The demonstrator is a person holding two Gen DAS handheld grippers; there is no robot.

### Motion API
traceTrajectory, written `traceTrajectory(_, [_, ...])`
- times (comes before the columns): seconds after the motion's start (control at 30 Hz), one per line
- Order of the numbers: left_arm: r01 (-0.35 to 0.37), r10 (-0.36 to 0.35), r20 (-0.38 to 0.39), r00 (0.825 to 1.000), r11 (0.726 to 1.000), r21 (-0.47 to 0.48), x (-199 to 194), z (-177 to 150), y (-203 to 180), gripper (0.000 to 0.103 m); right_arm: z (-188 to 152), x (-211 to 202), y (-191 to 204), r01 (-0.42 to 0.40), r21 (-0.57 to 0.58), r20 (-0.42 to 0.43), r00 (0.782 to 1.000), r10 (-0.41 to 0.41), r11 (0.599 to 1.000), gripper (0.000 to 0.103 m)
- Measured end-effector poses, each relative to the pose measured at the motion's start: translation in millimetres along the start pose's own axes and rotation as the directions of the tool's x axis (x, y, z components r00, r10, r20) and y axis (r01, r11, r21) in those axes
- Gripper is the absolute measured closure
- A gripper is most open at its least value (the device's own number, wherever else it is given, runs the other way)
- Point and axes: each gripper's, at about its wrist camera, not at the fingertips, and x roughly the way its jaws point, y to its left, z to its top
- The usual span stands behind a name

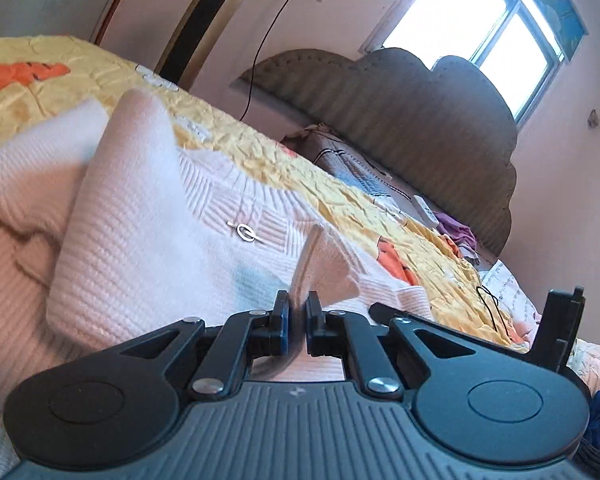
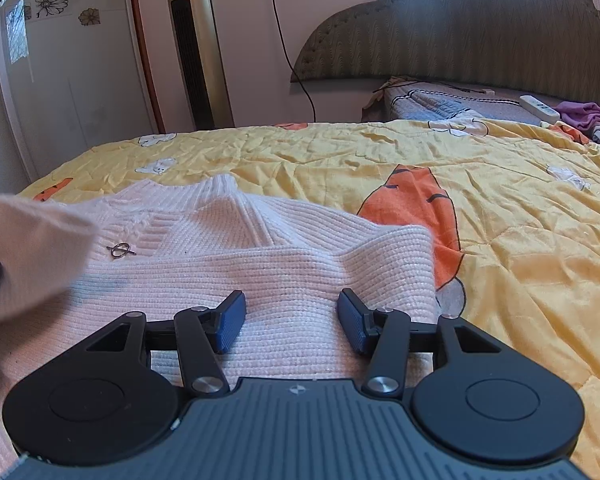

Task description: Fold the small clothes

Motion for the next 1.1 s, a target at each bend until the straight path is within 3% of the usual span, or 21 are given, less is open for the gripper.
traceTrajectory(0.13, [0.035,-0.034,0.013,0.999,0.998,-0.059,1.1,-8.7,19.9,0.095,0.0,-1.0,-0.5,-0.004,0.005,-0.001,1.0,0.004,1.0,0.046])
traceTrajectory(0.2, [0.031,-0.03,0.028,0.999,0.999,-0.037,-1.8,-11.1,16.3,0.095,0.3,-1.2,1.5,-0.001,-0.003,-0.005,1.0,0.001,1.0,0.045])
traceTrajectory(0.3, [0.028,-0.029,0.046,0.999,0.999,0.018,-7.1,-14.6,6.1,0.095,11.7,-4.4,13.5,0.024,-0.028,-0.061,0.998,-0.026,0.999,0.034])
traceTrajectory(0.37, [0.049,-0.051,0.042,0.998,0.998,0.045,-10.2,-18.4,1.4,0.095,27.5,-13.8,16.8,0.013,0.137,-0.104,0.995,0.001,0.991,0.023])
traceTrajectory(0.4, [0.079,-0.08,0.026,0.996,0.995,0.056,-9.8,-17.1,-0.7,0.095,32.5,-19.6,16.7,-0.037,0.241,-0.109,0.992,0.065,0.97,0.016])
traceTrajectory(0.43, [0.11,-0.111,0.012,0.994,0.992,0.062,-9.3,-17.5,-0.9,0.094,35.6,-22.8,16.8,-0.116,0.34,-0.115,0.98,0.164,0.933,0.013])
traceTrajectory(0.5, [0.125,-0.124,-0.015,0.992,0.991,0.055,-8.0,-17.4,0.1,0.09,35.5,-19.7,20.6,-0.234,0.46,-0.143,0.933,0.331,0.857,0.008])
traceTrajectory(0.57, [0.128,-0.127,-0.034,0.991,0.991,0.041,-5.9,-17.0,1.5,0.088,28.7,-5.7,26.2,-0.24,0.55,-0.222,0.881,0.417,0.8,0.008])
traceTrajectory(0.6, [0.14,-0.138,-0.042,0.99,0.989,0.039,-5.9,-17.2,1.4,0.086,24.7,0.4,26.3,-0.238,0.587,-0.237,0.863,0.445,0.774,0.009])
traceTrajectory(0.63, [0.161,-0.159,-0.049,0.986,0.986,0.044,-6.4,-18.0,0.9,0.077,21.0,3.2,25.7,-0.238,0.621,-0.223,0.86,0.459,0.747,0.01])
traceTrajectory(0.67, [0.195,-0.192,-0.055,0.98,0.979,0.054,-8.0,-18.8,-0.2,0.061,19.5,3.7,23.9,-0.246,0.646,-0.198,0.861,0.469,0.723,0.011])
traceTrajectory(0.7, [0.225,-0.222,-0.054,0.974,0.972,0.069,-10.4,-19.8,-1.5,0.052,18.8,4.5,22.1,-0.255,0.674,-0.177,0.855,0.487,0.693,0.016])
traceTrajectory(0.73, [0.238,-0.234,-0.046,0.971,0.967,0.092,-15.0,-20.9,-4.3,0.036,17.6,6.2,19.5,-0.266,0.711,-0.154,0.844,0.513,0.651,0.024])
traceTrajectory(0.77, [0.235,-0.232,-0.034,0.972,0.965,0.118,-20.3,-21.6,-9.2,0.026,16.4,7.9,19.4,-0.271,0.737,-0.145,0.831,0.537,0.619,0.03])
traceTrajectory(0.83, [0.217,-0.22,0.001,0.976,0.964,0.156,-33.8,-22.8,-14.9,0.025,15.2,13.6,21.3,-0.264,0.754,-0.165,0.81,0.563,0.601,0.047])
traceTrajectory(0.93, [0.175,-0.186,0.078,0.979,0.976,0.129,-60.5,-22.3,-7.5,0.025,12.5,15.6,29.2,-0.237,0.728,-0.228,0.802,0.553,0.643,0.052])
traceTrajectory(1.0, [0.13,-0.132,0.142,0.981,0.991,0.024,-76.0,-16.5,10.4,0.025,10.3,10.7,32.9,-0.252,0.711,-0.227,0.802,0.553,0.656,0.055])
traceTrajectory(1.07, [0.111,-0.084,0.19,0.978,0.984,-0.136,-85.3,-4.6,35.7,0.025,8.9,8.4,33.9,-0.257,0.695,-0.229,0.806,0.546,0.671,0.067])
traceTrajectory(1.1, [0.107,-0.062,0.203,0.977,0.97,-0.216,-85.3,3.3,48.1,0.025,8.6,9.0,35.5,-0.248,0.685,-0.239,0.812,0.533,0.685,0.081])
